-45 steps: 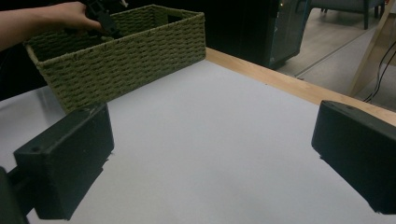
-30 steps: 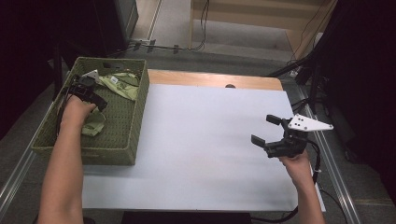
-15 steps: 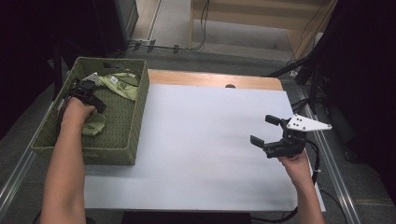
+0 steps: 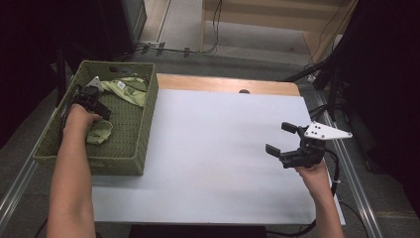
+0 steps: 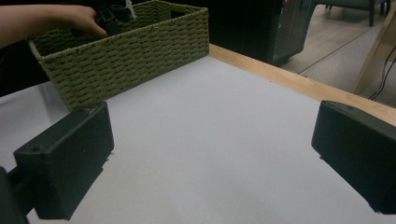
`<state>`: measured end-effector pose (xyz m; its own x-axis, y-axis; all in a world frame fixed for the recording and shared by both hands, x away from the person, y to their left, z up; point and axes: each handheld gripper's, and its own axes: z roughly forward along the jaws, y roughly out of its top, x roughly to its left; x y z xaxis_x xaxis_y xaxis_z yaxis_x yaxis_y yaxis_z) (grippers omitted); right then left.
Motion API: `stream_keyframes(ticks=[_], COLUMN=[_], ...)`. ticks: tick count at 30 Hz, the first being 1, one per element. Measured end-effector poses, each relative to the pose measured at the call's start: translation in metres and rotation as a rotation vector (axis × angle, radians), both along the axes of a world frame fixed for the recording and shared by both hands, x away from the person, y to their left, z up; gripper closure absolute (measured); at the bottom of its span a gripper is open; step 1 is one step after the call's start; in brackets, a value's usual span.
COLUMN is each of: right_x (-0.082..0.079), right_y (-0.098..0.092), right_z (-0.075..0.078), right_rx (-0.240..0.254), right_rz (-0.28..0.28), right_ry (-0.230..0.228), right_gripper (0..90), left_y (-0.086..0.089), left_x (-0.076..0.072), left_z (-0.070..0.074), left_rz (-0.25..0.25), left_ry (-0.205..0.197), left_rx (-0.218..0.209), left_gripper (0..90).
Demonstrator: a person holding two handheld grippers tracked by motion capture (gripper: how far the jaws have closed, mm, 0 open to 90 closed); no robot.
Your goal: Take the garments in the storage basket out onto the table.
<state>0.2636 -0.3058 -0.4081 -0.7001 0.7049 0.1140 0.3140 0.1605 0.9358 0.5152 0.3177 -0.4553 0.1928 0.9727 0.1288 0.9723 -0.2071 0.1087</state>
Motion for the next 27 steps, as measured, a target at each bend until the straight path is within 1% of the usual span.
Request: stream_keyframes(ticks=[2,3,4,5,7,8,11,14,17,19,21,23,24,25,27], right_x=[0.0,0.0,0.0,0.0,0.0,0.0,0.001,0.001,0.001,0.0,0.0,0.0,0.0,0.0,0.0], right_y=[0.0,0.0,0.0,0.0,0.0,0.0,0.001,0.003,0.003,0.002,0.001,0.0,0.0,0.001,0.001], right_z=[0.0,0.0,0.0,0.0,0.0,0.0,-0.001,-0.001,-0.001,-0.001,0.0,0.0,0.0,0.0,-0.001], right_rx=[-0.001,-0.002,-0.002,-0.002,-0.003,-0.003,-0.009,-0.016,-0.012,-0.01,-0.008,-0.007,-0.006,-0.007,-0.009], right_rz=[-0.001,-0.001,-0.001,0.0,0.001,0.002,0.003,0.008,0.007,0.003,0.002,0.003,0.003,0.003,0.003], right_ry=[0.0,0.0,0.0,-0.001,-0.001,0.0,0.006,0.008,0.005,0.005,0.004,0.001,0.002,0.002,0.004], right_gripper=[0.0,0.0,0.0,0.0,0.0,0.0,0.0,0.0,0.0,0.0,0.0,0.0,0.0,0.0,0.0], left_y=[0.001,0.002,0.002,0.005,0.007,0.007,0.003,0.0,-0.005,-0.003,0.0,0.001,0.001,0.002,0.002], left_x=[0.0,-0.001,-0.001,-0.001,-0.001,-0.001,-0.001,0.0,0.001,0.001,0.001,0.0,0.0,-0.001,-0.001], left_z=[0.002,0.005,0.005,0.005,0.005,0.005,0.004,0.004,0.004,0.004,0.005,0.007,0.008,0.009,0.01], left_rz=[0.019,0.009,0.009,0.009,-0.003,-0.011,-0.021,-0.009,-0.028,-0.021,-0.011,-0.01,-0.014,-0.019,-0.03], left_ry=[-0.004,-0.009,-0.009,-0.014,-0.008,-0.003,0.004,0.017,0.027,0.029,0.026,0.022,0.022,0.023,0.023], left_rx=[-0.016,0.044,0.044,0.022,0.012,0.015,0.045,0.053,0.085,0.073,0.043,0.024,0.036,0.034,0.04], left_gripper=[26.7,42.5,45.0,45.0,46.1,46.2,46.2,48.0,50.7,51.9,56.1,60.0,64.2,67.8,71.4])
